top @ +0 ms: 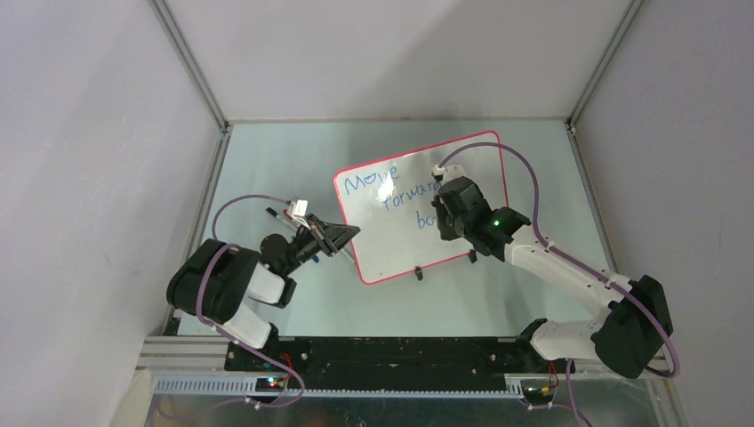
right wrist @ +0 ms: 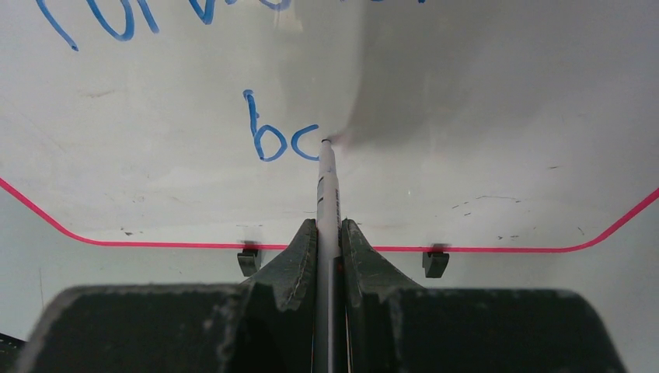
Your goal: Write a sentence on the whiteboard
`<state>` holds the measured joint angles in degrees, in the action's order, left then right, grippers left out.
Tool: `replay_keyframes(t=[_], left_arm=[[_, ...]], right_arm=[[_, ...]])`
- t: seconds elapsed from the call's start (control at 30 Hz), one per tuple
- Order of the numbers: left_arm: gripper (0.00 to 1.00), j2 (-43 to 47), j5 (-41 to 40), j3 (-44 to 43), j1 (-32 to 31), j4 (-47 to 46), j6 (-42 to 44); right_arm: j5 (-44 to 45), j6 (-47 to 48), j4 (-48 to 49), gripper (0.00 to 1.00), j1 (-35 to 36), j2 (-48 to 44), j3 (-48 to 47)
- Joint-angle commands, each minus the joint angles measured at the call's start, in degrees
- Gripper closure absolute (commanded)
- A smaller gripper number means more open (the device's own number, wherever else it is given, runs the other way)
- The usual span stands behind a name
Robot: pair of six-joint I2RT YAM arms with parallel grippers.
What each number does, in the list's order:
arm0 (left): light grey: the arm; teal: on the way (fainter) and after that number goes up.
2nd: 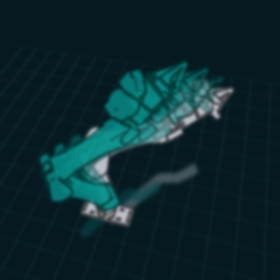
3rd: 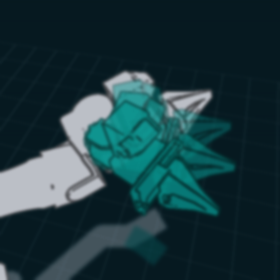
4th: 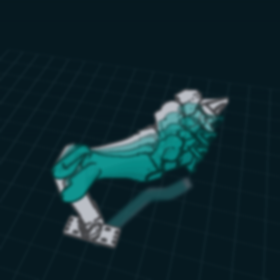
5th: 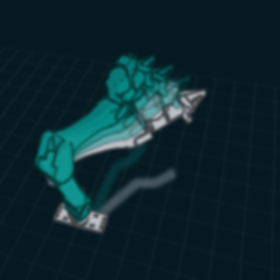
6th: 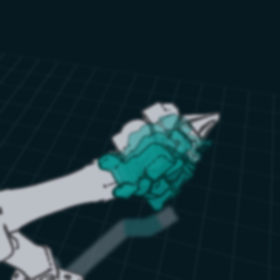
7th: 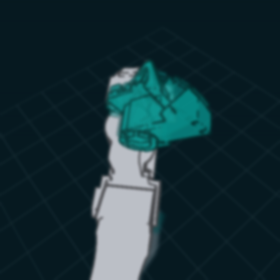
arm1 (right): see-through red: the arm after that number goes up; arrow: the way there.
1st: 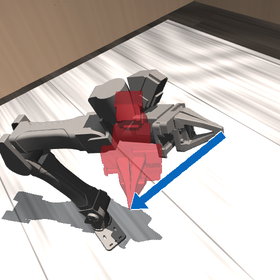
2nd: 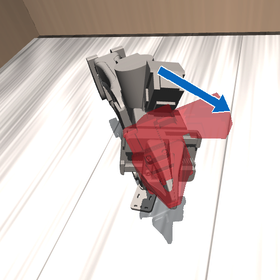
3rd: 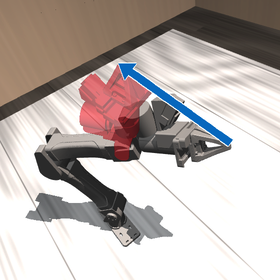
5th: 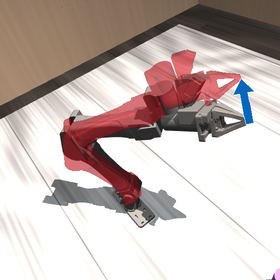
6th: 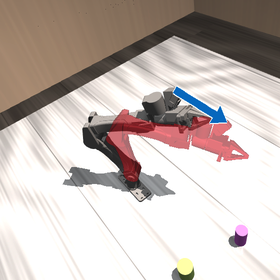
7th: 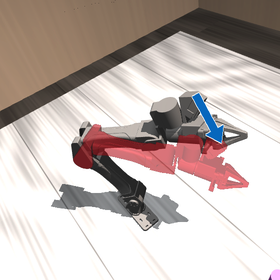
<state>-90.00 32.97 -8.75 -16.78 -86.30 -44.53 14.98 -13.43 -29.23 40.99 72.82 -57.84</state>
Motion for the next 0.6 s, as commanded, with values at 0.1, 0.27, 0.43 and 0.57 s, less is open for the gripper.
replay_keyframes(t=[0.1, 0.27, 0.43, 0.57], left_arm=[[1.00, 0.69, -0.85, -0.66, -0.70, -1.42, 3.31], [1.00, 0.65, -0.88, -0.63, -0.63, -1.42, 3.31], [1.00, 0.70, -0.81, -0.73, -0.64, -1.41, 3.31], [1.00, 0.70, -0.85, -0.71, -0.64, -1.41, 3.31]], right_arm=[[0.49, 0.42, 2.89, 1.00, -0.38, 0.59, -3.08], [-0.01, 0.51, 3.20, 1.00, -0.07, 0.66, -3.35], [-0.53, 0.68, 3.51, 1.00, 0.24, 0.80, -3.37], [-0.75, 0.78, 3.50, 1.00, 0.49, 0.87, -3.35]])
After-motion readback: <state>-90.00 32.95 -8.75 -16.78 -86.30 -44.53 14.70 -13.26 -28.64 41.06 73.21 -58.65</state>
